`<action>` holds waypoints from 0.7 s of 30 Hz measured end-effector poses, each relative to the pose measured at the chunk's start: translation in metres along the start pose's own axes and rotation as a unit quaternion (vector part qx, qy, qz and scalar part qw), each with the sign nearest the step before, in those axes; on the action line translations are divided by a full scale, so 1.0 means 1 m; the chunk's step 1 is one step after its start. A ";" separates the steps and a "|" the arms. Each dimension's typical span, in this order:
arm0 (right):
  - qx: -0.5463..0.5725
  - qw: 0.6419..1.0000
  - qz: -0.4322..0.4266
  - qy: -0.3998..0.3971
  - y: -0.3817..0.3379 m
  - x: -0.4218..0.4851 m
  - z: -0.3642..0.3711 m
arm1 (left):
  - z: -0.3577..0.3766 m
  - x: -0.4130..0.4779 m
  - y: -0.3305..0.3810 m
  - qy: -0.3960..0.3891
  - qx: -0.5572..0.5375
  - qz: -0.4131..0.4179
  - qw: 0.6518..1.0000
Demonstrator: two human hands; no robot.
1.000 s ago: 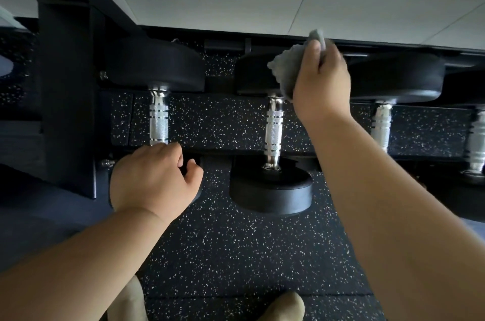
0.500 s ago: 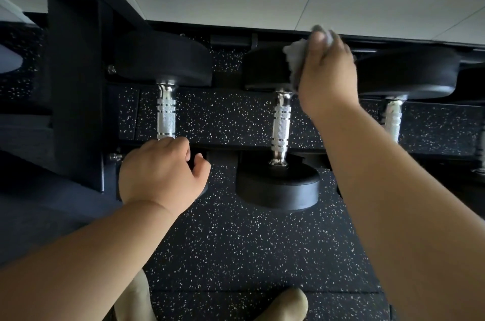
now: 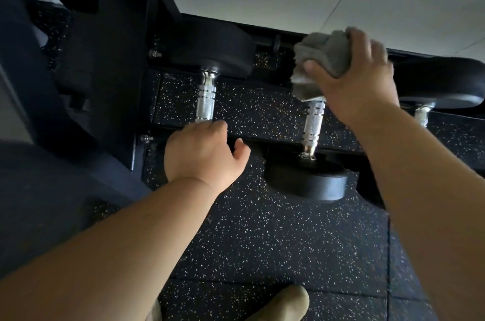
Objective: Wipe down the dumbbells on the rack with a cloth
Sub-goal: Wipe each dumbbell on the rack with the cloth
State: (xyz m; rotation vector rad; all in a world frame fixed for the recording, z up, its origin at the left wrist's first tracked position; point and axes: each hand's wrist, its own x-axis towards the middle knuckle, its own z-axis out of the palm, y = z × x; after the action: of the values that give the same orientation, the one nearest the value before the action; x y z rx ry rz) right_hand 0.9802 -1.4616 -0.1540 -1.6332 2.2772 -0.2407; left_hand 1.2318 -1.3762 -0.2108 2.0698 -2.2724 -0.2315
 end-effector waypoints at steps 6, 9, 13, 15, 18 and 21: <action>0.048 0.998 -0.019 0.038 -0.024 -0.043 -0.011 | -0.015 0.002 -0.006 -0.047 -0.062 0.016 0.997; 0.121 0.992 0.015 0.010 -0.052 -0.071 -0.028 | -0.041 0.007 -0.025 -0.051 -0.122 0.063 0.989; 0.319 0.938 0.115 -0.079 -0.107 -0.086 -0.028 | -0.116 0.030 -0.083 0.014 -0.039 0.235 0.971; 0.425 0.888 0.137 -0.113 -0.130 -0.093 -0.024 | -0.161 0.048 -0.109 0.013 0.032 0.327 0.945; 0.293 0.934 0.090 -0.184 -0.150 -0.107 0.001 | -0.219 0.078 -0.140 -0.003 0.132 0.419 0.898; 0.043 0.955 -0.028 -0.292 -0.161 -0.153 0.052 | -0.246 0.106 -0.166 -0.009 0.210 0.499 0.841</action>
State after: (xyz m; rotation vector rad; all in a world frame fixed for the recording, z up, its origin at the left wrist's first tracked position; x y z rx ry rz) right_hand 1.1865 -1.3679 -0.1257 -1.4779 1.7502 0.1204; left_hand 1.4199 -1.5139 0.0008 0.6723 -3.2268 0.3330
